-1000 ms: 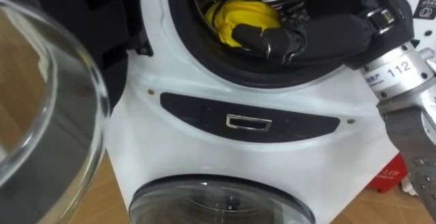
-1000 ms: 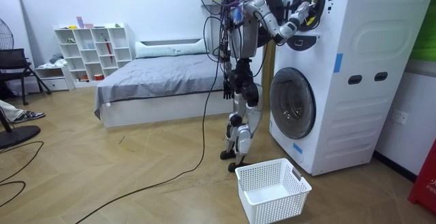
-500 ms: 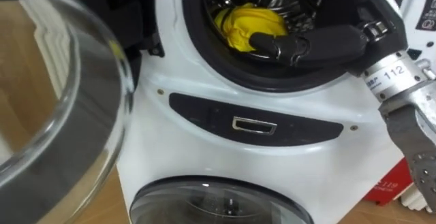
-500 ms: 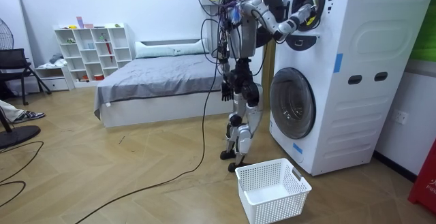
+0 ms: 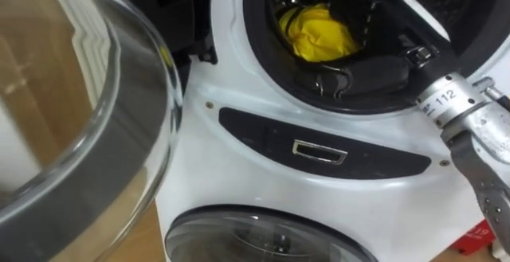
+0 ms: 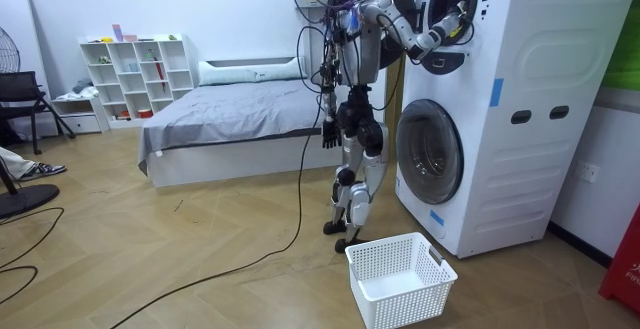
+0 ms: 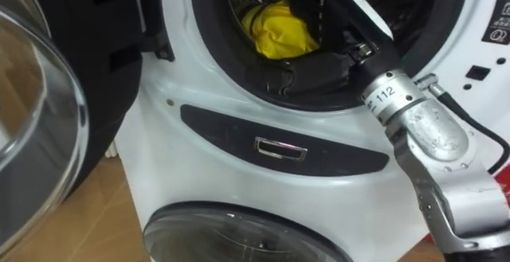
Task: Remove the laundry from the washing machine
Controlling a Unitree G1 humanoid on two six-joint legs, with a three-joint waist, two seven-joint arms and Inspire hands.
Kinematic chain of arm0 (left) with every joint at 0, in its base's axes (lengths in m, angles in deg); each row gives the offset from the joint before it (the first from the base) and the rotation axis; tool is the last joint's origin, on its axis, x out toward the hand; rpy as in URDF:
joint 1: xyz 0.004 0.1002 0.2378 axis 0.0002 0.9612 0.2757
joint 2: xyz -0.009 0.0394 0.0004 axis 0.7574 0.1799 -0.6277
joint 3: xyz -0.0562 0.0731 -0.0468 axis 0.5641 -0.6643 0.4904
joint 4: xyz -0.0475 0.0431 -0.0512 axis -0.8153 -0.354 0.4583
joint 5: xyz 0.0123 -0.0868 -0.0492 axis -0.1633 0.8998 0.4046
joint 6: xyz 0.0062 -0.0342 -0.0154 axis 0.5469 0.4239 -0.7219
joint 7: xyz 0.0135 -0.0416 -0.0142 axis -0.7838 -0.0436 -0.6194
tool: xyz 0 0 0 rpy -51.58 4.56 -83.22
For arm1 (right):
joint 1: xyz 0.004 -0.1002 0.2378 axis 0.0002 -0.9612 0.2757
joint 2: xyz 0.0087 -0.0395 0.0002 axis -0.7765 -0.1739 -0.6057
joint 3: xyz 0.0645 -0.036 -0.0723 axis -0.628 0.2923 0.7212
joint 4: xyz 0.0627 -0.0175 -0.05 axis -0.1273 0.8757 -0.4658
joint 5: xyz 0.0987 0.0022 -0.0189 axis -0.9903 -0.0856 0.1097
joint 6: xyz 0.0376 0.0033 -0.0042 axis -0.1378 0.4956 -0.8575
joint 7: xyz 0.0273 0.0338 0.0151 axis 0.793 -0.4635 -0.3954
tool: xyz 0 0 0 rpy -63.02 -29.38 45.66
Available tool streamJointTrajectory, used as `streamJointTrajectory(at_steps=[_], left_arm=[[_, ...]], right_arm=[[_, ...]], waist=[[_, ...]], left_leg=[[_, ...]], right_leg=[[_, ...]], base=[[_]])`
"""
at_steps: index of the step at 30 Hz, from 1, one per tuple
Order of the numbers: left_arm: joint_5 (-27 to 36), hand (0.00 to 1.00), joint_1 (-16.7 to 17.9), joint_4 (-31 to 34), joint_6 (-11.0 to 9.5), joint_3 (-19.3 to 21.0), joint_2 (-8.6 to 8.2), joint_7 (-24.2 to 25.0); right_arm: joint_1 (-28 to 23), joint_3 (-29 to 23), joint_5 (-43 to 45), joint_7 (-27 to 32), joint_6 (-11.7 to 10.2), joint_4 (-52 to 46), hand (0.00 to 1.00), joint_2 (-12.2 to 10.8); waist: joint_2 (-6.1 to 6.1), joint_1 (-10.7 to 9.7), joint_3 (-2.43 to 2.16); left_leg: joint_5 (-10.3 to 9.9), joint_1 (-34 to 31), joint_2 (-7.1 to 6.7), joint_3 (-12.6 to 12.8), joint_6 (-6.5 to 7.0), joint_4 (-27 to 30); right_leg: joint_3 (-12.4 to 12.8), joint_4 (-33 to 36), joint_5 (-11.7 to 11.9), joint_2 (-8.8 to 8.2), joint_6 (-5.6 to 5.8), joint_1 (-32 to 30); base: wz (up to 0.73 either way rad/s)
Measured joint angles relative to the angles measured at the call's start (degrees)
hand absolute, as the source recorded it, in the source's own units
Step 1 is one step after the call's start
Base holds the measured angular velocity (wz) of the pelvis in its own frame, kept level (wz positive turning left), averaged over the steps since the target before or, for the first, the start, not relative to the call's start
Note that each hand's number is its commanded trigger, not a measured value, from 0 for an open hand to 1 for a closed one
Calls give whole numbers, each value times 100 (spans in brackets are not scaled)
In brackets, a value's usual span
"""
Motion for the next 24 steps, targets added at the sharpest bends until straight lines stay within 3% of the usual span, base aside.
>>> streamJointTrajectory(at_steps=[8, 13, 17, 24], left_arm=[[-12, 0, 18, 37, -9, 6, 37, -28], [-9, 0, 20, 147, -7, 135, 39, -52], [-7, 0, 60, 130, 8, 131, 76, -63], [-120, 0, 169, 107, 130, 255, 68, -82]], right_arm=[[313, 161, 618, 98, 0, 46, 0, 102], [612, 160, 818, 265, 1, 107, 0, 319], [856, 158, 772, 422, 5, 98, 0, 615], [859, 122, 644, 581, 109, 99, 0, 736]], waist=[[-80, 48, 13], [-104, 118, 10], [-117, 96, 1], [-125, -49, -6]], left_leg=[[0, 41, -13, 13, 0, -15], [0, -41, -19, -19, 0, 5], [0, -62, -18, -7, 0, 2], [0, -22, -6, 6, 0, -26]], right_leg=[[15, -14, -25, -11, 10, 56], [-20, -14, -32, -16, 15, 5], [-50, -5, -34, -19, 11, -39], [-32, 23, -34, -15, 10, -34]], base=[[0], [4], [3], [-1]])
